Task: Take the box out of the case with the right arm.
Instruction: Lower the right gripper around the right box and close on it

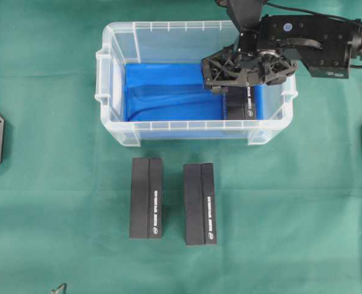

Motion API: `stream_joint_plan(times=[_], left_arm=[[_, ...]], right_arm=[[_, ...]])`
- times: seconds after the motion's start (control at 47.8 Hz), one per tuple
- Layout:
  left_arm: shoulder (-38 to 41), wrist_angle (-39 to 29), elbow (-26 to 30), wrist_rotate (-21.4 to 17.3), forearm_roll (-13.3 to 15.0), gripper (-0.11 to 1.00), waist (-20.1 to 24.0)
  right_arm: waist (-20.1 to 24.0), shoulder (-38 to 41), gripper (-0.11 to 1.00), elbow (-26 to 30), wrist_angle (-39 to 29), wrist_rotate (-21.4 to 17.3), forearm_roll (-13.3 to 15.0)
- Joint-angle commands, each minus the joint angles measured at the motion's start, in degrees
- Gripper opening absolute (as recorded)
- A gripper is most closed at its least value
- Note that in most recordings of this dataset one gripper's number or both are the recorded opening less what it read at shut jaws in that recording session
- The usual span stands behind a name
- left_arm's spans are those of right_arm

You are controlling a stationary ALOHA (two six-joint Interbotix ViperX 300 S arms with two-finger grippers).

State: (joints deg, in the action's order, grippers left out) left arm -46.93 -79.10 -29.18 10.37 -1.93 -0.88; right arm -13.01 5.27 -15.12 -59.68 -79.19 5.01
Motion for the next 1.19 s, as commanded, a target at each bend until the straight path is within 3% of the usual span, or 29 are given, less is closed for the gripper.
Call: stream_joint_plan(times=[0.0,0.126,0.251,0.9,1.172], left_arm=[[0.3,0.4,0.6,-0.1,-0.2,0.02,0.1],[0.2,0.4,0.6,0.0,-0.2,0.02,0.1],[0.2,0.4,0.6,-0.1,-0.2,0.02,0.1],[0.2,0.4,0.6,-0.1,-0.1,0.02,0.1],[-0.1,0.4,0.5,-0.1,-0.2,0.02,0.1]], right_arm=[[-0.2,-0.3,0.89,0.4,0.2,-0.4,-0.7],[-0.1,-0.3,0.85,0.4,-0.7,-2.0,-1.0],[-0.2,-0.3,0.64,0.4,-1.8,-3.0,-1.0],[-0.1,-0.4,0.64,1.8,-2.1,-3.1,-1.0],[-0.1,-0.7,0.64,6.9,-8.5,-3.0,-0.9]])
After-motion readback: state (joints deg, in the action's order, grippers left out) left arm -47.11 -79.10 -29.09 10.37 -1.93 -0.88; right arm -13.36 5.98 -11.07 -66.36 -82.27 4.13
